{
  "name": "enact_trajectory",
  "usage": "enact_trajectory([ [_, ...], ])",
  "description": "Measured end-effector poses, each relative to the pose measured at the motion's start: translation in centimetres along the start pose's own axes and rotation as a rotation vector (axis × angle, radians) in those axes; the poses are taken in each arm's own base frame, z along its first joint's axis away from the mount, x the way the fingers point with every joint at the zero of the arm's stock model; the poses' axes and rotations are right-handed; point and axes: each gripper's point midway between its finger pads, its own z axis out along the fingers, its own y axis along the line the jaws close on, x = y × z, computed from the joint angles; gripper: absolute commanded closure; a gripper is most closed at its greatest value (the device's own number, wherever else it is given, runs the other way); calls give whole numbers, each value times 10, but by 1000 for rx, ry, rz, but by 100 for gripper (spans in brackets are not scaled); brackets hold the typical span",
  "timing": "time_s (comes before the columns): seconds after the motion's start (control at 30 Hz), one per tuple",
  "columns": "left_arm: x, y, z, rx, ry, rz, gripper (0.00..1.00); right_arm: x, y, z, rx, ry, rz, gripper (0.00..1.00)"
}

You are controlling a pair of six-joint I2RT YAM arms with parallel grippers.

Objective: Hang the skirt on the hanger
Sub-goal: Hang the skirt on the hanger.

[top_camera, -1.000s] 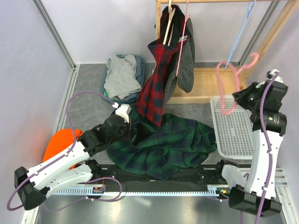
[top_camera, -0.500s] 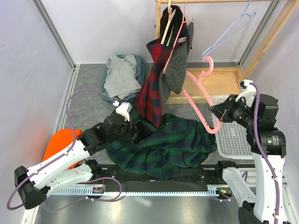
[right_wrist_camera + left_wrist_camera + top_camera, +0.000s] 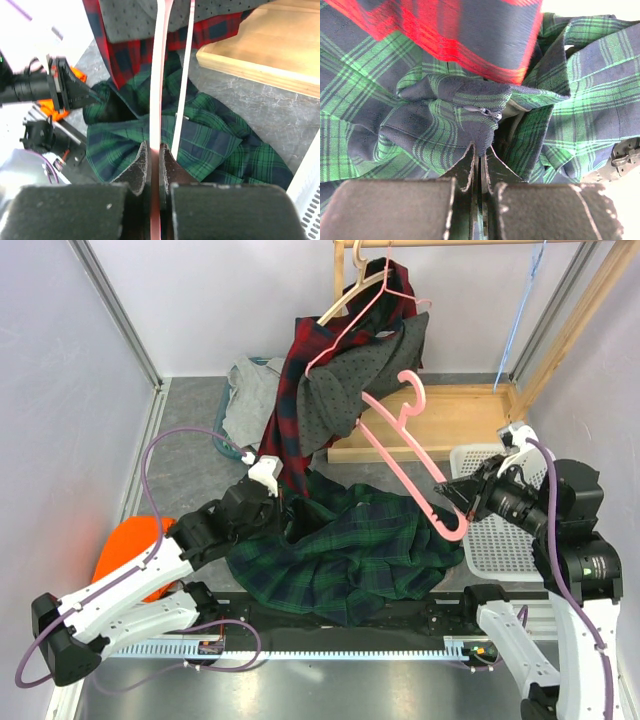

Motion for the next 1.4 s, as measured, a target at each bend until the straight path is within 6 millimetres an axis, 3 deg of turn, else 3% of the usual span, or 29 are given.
enact_trajectory([
  [0.17, -6, 3, -2, -27, -12, 4, 98, 10, 5, -2, -17, 35, -56, 100],
  [0.37, -17, 10, -4, -82, -40, 5, 98, 32, 11, 10, -68, 153, -123, 100],
  [0.63, -26, 28, -9, -194, -67, 9, 98, 69, 42, 11, -236, 338, -268, 100],
  [1.0, -18, 60, -6, -346, -30, -9, 98, 51, 47, -8, -230, 267, -384, 100],
  [1.4, -41, 68, -6, -401, -53, -42, 98, 44, 51, -22, -245, 219, -412, 100],
])
